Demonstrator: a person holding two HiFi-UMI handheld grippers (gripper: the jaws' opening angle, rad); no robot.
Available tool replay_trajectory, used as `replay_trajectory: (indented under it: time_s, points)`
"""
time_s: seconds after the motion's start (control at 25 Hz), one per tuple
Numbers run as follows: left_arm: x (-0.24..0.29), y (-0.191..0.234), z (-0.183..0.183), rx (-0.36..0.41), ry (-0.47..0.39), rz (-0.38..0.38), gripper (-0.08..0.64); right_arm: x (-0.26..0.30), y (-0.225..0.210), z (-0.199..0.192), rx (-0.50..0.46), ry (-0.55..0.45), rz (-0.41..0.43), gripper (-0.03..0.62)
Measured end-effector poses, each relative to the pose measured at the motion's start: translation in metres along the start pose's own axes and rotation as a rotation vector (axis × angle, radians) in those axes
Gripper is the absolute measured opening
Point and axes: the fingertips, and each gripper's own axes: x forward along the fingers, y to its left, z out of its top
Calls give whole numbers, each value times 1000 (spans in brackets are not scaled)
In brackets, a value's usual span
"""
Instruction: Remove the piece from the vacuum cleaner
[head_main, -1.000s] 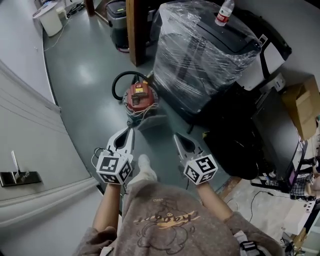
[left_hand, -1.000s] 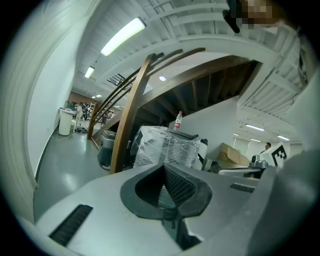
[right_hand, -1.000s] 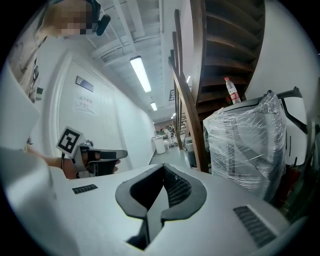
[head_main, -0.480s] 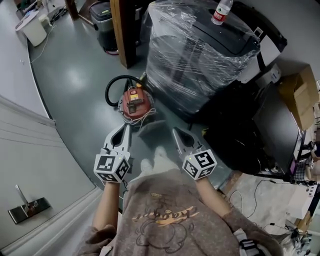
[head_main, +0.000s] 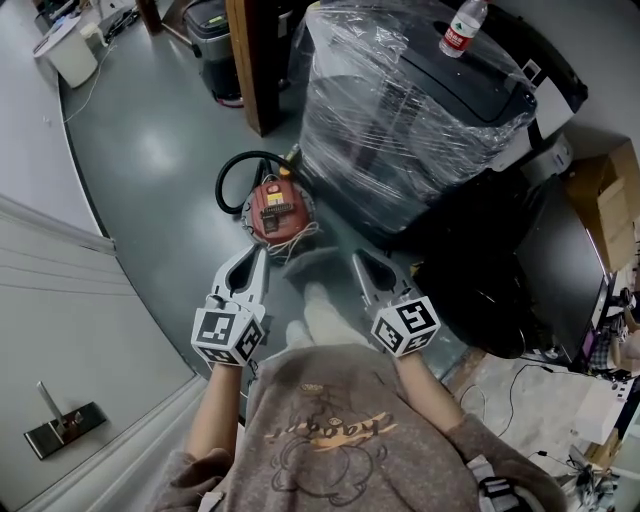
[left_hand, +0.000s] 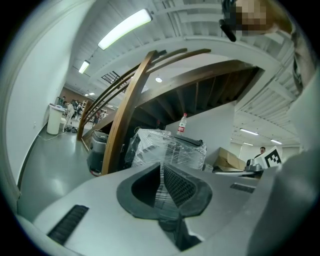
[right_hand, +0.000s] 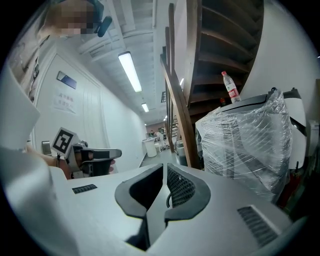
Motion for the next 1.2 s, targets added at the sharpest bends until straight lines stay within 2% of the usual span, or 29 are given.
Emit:
replay_trajectory:
  time_s: [0.12,0.16,0.24,0.32,0.44,0.48,0.8,1.2]
  points:
    - [6,5,4,-4,-5,0,5,8,-2,2,10,-2,8,7]
    - [8,6,4,-4,-5,-3,16,10,-2,1,14,2,14,30]
    - [11,4,4,-2,-6,-19,107,13,-2,0,17,9,30,80]
    - [16,4,2,1,-6,-33,165,16,-1,-1,15,17,52,116]
    - [23,3,0,10,3,-57,276,20,-1,-3,17,33,79,228]
    - [25,2,-2,17,11,-66,295,22,-1,-4,19,41,84,237]
    - [49,15,-39,35,138,-109,305,52,-13,-43,-28,196,153,249]
    - [100,53,-149,85,363,-133,305,110,-50,-147,-146,426,268,249]
